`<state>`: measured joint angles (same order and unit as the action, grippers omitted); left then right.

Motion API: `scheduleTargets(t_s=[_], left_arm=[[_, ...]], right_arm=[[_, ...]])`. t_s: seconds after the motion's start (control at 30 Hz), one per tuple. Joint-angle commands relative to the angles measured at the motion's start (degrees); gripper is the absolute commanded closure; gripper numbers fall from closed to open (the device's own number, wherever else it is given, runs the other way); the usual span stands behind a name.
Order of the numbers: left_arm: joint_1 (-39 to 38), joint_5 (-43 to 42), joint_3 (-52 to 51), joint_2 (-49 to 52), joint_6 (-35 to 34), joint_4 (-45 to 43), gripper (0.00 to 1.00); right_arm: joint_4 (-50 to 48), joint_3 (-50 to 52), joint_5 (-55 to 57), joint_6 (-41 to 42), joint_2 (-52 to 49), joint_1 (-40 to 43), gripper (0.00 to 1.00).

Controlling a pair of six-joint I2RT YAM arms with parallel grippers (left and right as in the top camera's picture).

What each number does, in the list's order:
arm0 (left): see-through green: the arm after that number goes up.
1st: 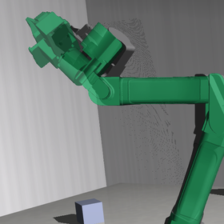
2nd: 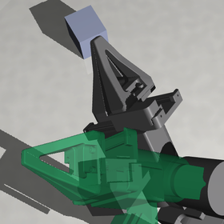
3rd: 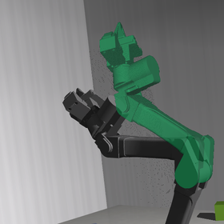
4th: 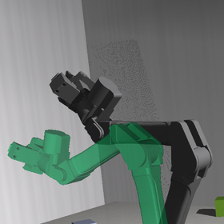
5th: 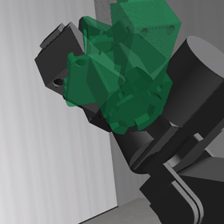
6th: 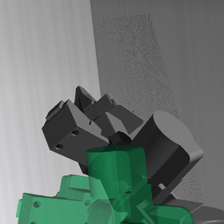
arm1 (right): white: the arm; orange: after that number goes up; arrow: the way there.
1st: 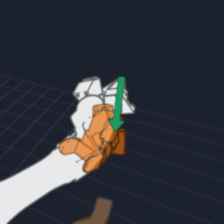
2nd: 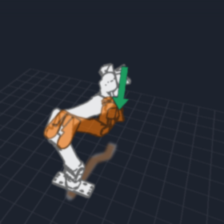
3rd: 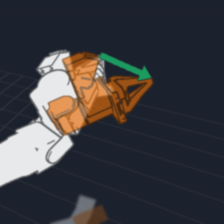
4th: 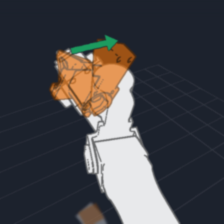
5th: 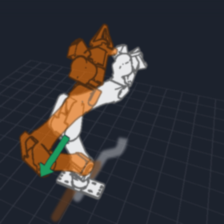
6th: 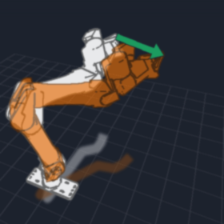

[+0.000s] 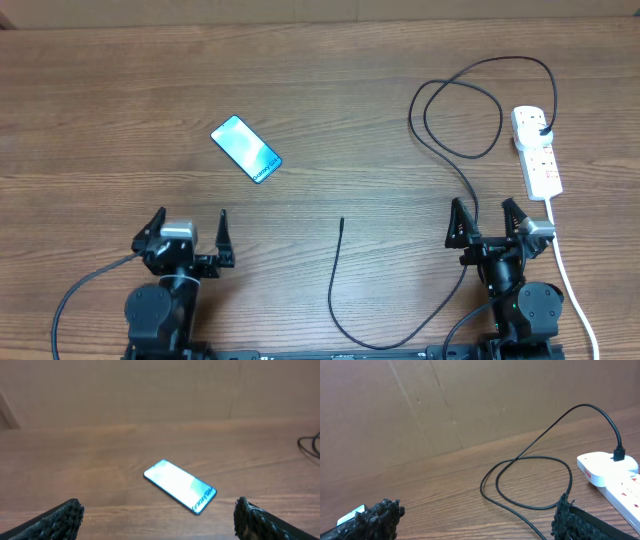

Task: Plug charger to phone and switch on socket
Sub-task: 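Move the left gripper over the phone and lower onto it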

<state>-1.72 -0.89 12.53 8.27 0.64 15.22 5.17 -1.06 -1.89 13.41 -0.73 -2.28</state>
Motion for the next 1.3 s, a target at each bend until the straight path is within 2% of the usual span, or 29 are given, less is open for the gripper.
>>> scheduleTargets(t_s=[0.0, 0.4, 0.77, 0.97, 1.13, 1.27], left_arm=[[0.57, -0.68, 4.7, 5.79, 1.09, 0.17, 0.0], [0.57, -0.68, 26.53, 34.4, 1.09, 8.81, 0.0], [0.57, -1.73, 54.25, 58.95, 1.14, 32.15, 0.0], [0.57, -2.97, 58.55, 64.22, 1.09, 37.35, 0.0], [0.57, -10.21, 58.55, 65.13, 1.09, 36.87, 0.0], [0.57, -9.33, 58.58, 65.13, -4.46, 35.82, 0.01]], right_arm=[[-0.35, 0.59, 0.74, -0.33, 0.57, -0.33, 0.0], [-0.33, 0.59, 0.74, -0.33, 0.57, -0.33, 0.0], [-0.33, 0.59, 0.76, -0.33, 0.57, -0.33, 0.0], [-0.35, 0.59, 0.76, -0.33, 0.57, -0.33, 0.0], [-0.33, 0.59, 0.76, -0.33, 0.57, -0.33, 0.0], [-0.35, 0.59, 0.76, -0.33, 0.57, -0.33, 0.0]])
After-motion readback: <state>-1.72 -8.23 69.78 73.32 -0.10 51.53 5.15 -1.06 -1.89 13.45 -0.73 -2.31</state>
